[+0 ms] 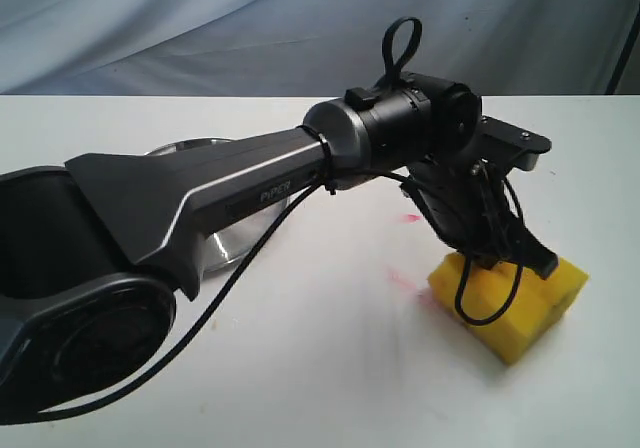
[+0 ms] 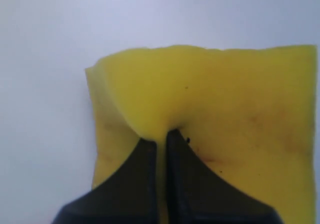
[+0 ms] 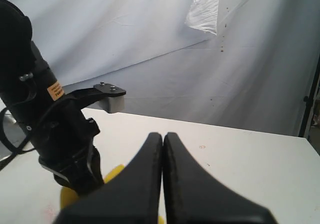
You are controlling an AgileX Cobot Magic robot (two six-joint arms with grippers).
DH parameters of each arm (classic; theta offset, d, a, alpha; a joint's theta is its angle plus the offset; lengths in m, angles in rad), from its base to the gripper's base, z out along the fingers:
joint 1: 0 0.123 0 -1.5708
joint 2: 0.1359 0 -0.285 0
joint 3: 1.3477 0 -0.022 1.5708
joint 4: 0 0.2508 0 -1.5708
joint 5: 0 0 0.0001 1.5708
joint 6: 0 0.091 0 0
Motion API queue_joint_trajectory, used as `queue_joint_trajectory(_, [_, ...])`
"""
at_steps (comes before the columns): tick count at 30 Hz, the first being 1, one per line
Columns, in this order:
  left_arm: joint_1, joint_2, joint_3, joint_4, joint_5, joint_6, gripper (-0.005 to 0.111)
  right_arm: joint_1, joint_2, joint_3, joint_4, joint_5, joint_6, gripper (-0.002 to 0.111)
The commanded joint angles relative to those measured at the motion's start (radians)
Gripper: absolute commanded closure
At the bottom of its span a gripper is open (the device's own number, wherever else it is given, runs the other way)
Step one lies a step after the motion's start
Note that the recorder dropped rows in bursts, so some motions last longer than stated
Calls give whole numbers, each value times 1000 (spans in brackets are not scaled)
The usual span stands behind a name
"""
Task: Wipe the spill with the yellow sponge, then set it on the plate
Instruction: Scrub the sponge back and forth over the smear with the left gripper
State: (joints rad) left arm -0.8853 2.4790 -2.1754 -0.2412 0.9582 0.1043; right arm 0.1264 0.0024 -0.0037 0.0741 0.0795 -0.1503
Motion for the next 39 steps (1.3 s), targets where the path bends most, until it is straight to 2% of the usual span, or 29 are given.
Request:
queue_joint_trajectory(1, [9,-8,5,-25,-109,-22,107,-8,-2,4,-7,-3,0,108])
queue_joint_trajectory(13, [133,-8,5,149,-49,-131,107,-8,-2,4,-7,-3,0,108])
queue_joint_trajectory(18, [166,-8,5,183,34,-117,107,-8,-2,4,-7,-3,0,108])
queue_joint_trajectory(21, [167,-8,19,184,86,-56,107,-8,-2,4,-7,-3,0,108])
queue_joint_trajectory(25, [147,-8,59,147,116,12,107,-8,-2,4,-7,-3,0,108])
queue_joint_trajectory(39, [-28,-10,74,35,96,75,107,-8,-2,4,-7,-3,0,108])
